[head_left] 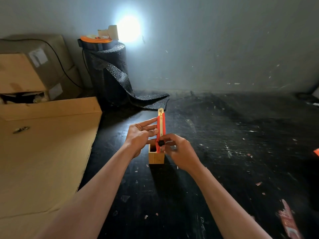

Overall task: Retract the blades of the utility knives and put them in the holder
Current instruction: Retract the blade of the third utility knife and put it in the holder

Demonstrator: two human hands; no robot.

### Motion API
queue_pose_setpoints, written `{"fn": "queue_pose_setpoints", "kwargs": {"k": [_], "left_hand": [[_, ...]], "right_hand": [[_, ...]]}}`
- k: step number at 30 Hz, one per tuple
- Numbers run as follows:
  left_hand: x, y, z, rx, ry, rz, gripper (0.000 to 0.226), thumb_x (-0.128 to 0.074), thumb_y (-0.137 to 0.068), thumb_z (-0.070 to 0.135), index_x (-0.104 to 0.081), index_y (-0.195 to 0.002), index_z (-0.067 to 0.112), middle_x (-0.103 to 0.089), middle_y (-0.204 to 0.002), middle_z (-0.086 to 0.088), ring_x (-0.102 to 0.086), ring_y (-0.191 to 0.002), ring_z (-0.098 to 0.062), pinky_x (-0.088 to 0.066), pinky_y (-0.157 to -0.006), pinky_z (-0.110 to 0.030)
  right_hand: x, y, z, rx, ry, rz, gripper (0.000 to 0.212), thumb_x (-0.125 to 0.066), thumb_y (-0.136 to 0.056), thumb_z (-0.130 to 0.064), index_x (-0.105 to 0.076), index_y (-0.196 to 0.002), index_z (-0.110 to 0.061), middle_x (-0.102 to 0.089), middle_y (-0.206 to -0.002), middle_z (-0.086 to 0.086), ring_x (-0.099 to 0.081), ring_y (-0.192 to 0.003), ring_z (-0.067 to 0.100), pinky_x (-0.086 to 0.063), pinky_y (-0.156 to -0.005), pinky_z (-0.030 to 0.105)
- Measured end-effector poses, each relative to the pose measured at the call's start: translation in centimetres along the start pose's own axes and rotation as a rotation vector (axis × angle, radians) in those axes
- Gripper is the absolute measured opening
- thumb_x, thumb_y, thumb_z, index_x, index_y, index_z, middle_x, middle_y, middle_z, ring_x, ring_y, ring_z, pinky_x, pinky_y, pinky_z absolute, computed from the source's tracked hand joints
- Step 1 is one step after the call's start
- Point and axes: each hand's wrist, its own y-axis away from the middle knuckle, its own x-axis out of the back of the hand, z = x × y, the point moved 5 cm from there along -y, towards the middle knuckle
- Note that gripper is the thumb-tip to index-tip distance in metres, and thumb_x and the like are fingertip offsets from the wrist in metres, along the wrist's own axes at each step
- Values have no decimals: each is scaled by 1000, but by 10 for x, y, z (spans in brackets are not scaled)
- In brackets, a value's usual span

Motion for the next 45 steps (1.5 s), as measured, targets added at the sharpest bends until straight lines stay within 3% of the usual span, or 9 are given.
{"fn": "queue_pose_setpoints", "kwargs": {"k": [3,7,10,15,19,26,31,34,45], "left_hand": [[-1,1,1,-13,-5,3,43,-69,-91,-10,-74,-125,17,-83,-99,-1,-82,-91,-20,-65,-64,-32],[-2,2,3,-18,2,-3,44,-69,-91,-10,-74,-126,16,-83,-101,-2,-81,-92,-21,-64,-65,-32],[-1,2,4,-24,0,1,44,-69,-91,-11,-73,-127,15,-83,-100,-2,-82,-91,-20,-65,-65,-33],[-2,5,3,-25,-7,-2,44,-69,-90,-12,-73,-126,15,-84,-93,2,-82,-86,-18,-64,-62,-31],[3,4,2,-25,-1,8,45,-70,-90,-10,-72,-128,14,-83,-103,-4,-81,-92,-20,-65,-67,-34],[2,4,2,-32,-3,12,45,-71,-89,-10,-73,-127,15,-82,-108,-7,-81,-94,-22,-65,-67,-34],[4,2,3,-36,4,28,45,-71,-90,-10,-73,-127,15,-82,-104,-5,-81,-93,-21,-67,-71,-38],[4,1,-1,-29,10,29,45,-70,-90,-10,-72,-128,14,-81,-110,-10,-80,-97,-25,-67,-78,-45],[2,-5,-11,-9,6,13,44,-69,-90,-12,-74,-125,15,-83,-100,-4,-82,-92,-23,-67,-70,-38]], "right_hand": [[1,-1,-1,-26,-19,56,23,-76,-91,-20,-62,-108,-23,-72,-109,-7,-69,-104,12,-58,-93,31],[3,2,-6,14,-27,44,36,-78,-90,-20,-64,-122,-22,-71,-113,-8,-65,-99,5,-52,-80,15],[3,2,-7,26,7,38,29,-75,-92,-15,-68,-119,-20,-73,-116,-4,-66,-103,7,-58,-90,25],[1,1,-5,-18,-5,64,28,-79,-89,-23,-62,-111,-25,-68,-106,-13,-64,-96,5,-47,-76,12],[-1,3,-7,41,29,18,33,-76,-92,-15,-67,-123,-22,-71,-118,-5,-66,-105,9,-58,-90,25],[-2,-1,-4,24,2,56,29,-78,-90,-21,-65,-116,-23,-69,-108,-13,-64,-95,2,-48,-76,12],[-2,-4,-2,56,30,11,31,-72,-94,-11,-68,-123,-21,-72,-120,-2,-67,-106,11,-58,-95,28],[-4,-5,2,44,32,29,28,-72,-94,-14,-67,-121,-19,-73,-119,-1,-68,-107,13,-58,-94,29],[-17,-5,23,-14,-96,111,21,-75,-92,-20,-67,-111,-23,-74,-110,-8,-72,-99,9,-64,-86,35]]}}
